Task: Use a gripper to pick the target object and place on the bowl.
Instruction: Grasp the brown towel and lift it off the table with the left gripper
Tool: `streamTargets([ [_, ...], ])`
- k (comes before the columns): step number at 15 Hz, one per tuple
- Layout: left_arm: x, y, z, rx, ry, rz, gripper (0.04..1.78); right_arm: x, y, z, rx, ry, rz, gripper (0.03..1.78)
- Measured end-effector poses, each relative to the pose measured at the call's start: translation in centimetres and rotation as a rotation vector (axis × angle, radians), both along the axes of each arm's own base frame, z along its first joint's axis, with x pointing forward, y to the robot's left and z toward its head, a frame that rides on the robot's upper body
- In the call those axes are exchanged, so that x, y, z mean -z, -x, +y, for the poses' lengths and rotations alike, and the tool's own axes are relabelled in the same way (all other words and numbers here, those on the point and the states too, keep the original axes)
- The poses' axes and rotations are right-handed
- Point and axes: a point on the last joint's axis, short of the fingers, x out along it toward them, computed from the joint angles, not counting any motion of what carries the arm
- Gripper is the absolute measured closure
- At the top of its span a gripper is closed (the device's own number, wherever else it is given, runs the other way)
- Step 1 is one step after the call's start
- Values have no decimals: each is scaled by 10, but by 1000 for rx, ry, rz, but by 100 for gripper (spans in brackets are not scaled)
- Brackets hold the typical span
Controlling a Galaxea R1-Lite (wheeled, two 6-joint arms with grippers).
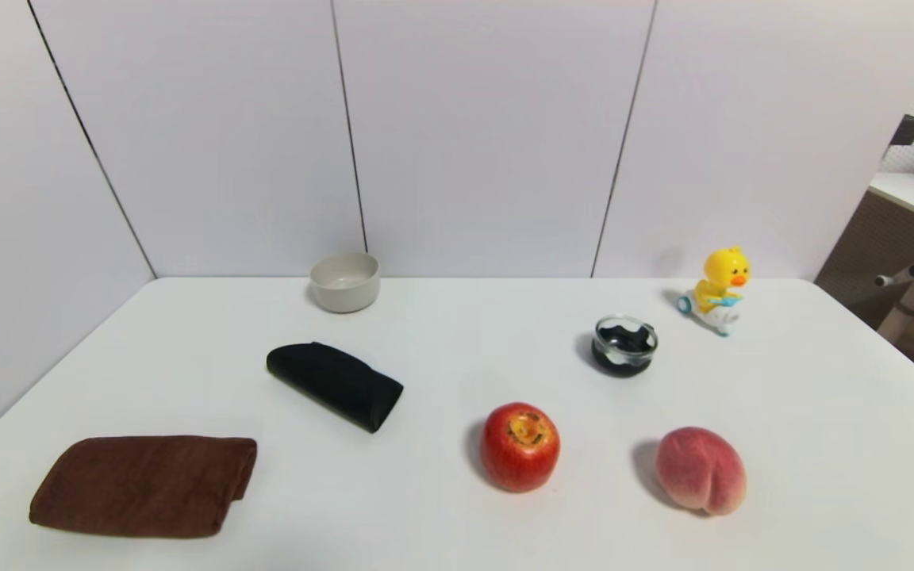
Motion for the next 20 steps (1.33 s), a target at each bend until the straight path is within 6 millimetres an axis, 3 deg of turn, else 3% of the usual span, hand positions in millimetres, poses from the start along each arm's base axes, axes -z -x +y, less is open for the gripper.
streamTargets([
  [8, -1, 0, 0, 4, -85, -11, 13, 0, 0, 0, 0, 0, -1, 10],
  [11, -16, -4, 0, 2, -83, -30, 13, 0, 0, 0, 0, 0, 0, 10],
  [14, -64, -16, 0, 2, -71, -52, 13, 0, 0, 0, 0, 0, 0, 10],
  [17, -149, -34, -1, 7, -76, -107, 13, 0, 0, 0, 0, 0, 0, 10],
  [20, -215, -71, -1, 12, -102, -101, 13, 0, 0, 0, 0, 0, 0, 10],
])
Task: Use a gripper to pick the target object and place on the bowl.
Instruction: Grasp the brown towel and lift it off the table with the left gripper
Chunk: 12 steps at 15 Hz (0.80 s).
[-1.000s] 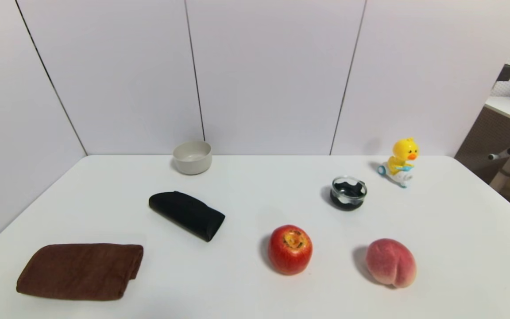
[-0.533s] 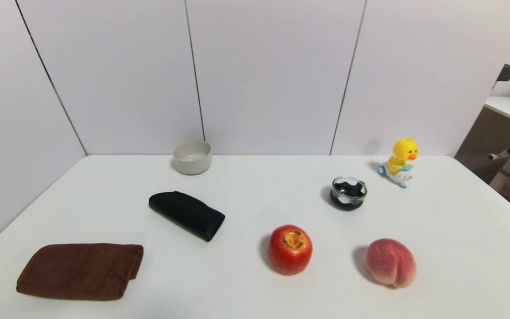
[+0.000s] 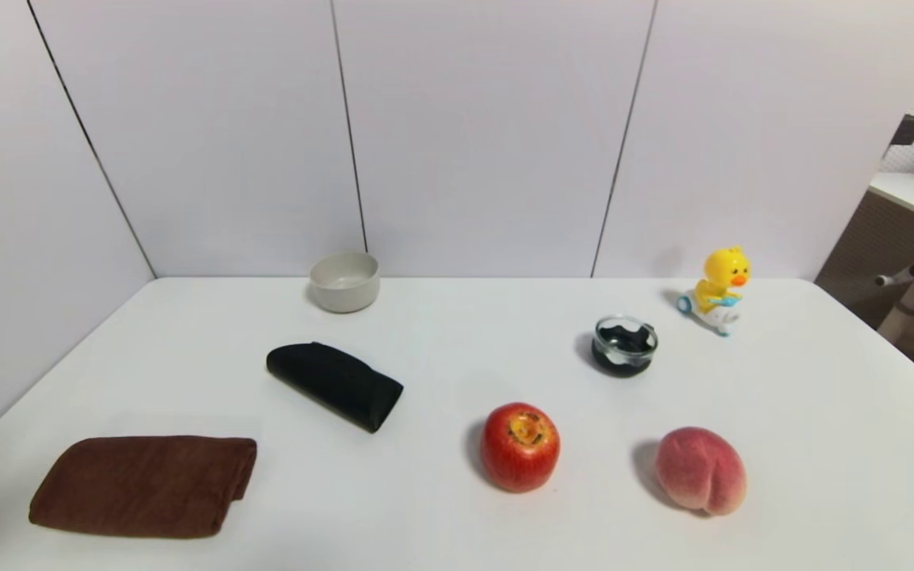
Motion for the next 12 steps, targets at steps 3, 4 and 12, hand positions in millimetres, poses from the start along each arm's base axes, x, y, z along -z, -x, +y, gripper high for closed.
streamTargets([
  [3, -34, -48, -1, 15, -62, 110, 13, 0, 0, 0, 0, 1, 0, 10],
  [4, -38, -60, -2, 33, -91, 170, 13, 0, 0, 0, 0, 0, 0, 10],
  [12, -17, -127, -8, 567, -569, 608, 13, 0, 0, 0, 0, 0, 0, 10],
])
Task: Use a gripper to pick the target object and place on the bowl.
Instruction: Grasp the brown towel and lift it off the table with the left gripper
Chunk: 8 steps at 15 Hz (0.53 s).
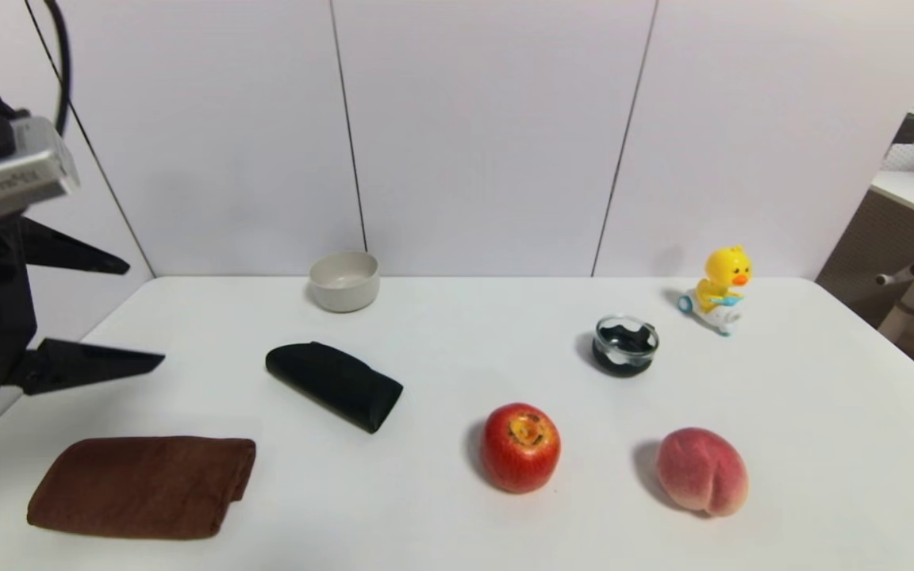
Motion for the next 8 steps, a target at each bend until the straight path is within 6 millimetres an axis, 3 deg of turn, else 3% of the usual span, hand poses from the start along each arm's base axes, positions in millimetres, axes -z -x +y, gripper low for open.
streamTargets([
  [5, 46, -13, 19, 342, -224, 238, 13, 0, 0, 0, 0, 0, 0, 10],
  [8, 77, -32, 31, 449, -327, 302, 13, 0, 0, 0, 0, 0, 0, 10],
])
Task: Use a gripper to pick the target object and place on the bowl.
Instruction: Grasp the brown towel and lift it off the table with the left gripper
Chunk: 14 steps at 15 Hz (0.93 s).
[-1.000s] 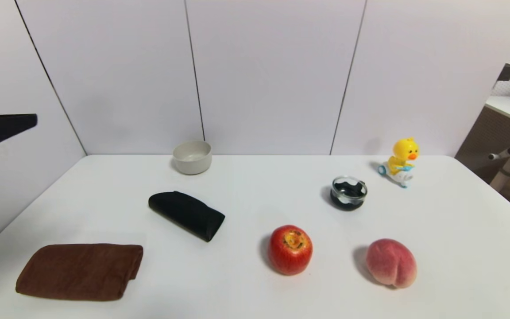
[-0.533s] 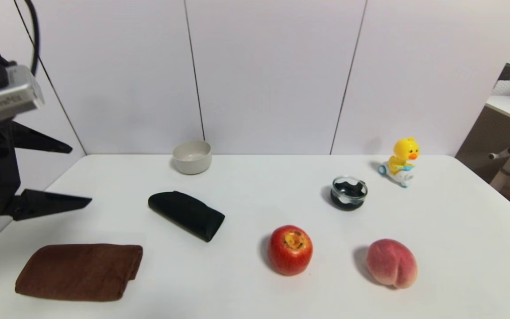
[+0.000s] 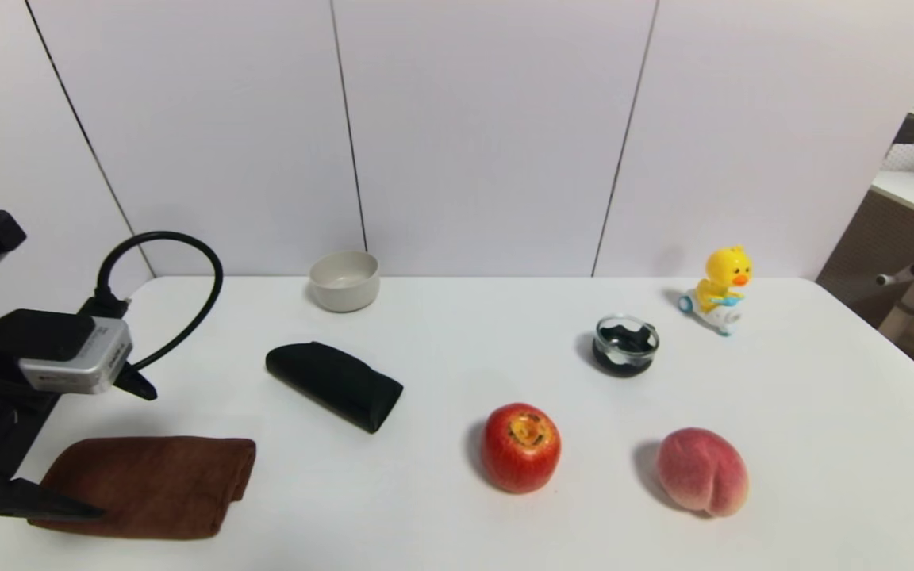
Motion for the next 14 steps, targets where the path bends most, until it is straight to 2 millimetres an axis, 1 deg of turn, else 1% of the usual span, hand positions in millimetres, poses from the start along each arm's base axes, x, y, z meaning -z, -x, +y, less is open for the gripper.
streamTargets([
  [2, 18, -17, 4, 12, -17, -15, 13, 0, 0, 0, 0, 0, 0, 10],
  [5, 41, -35, 7, 8, -21, -32, 13, 0, 0, 0, 0, 0, 0, 10],
  [7, 52, -38, 8, 3, -34, -4, 13, 0, 0, 0, -1, 0, 0, 10],
  [9, 58, -40, 9, 1, -43, 21, 13, 0, 0, 0, 0, 0, 0, 10],
  [14, 75, -38, 9, 5, -41, 96, 13, 0, 0, 0, 0, 0, 0, 10],
])
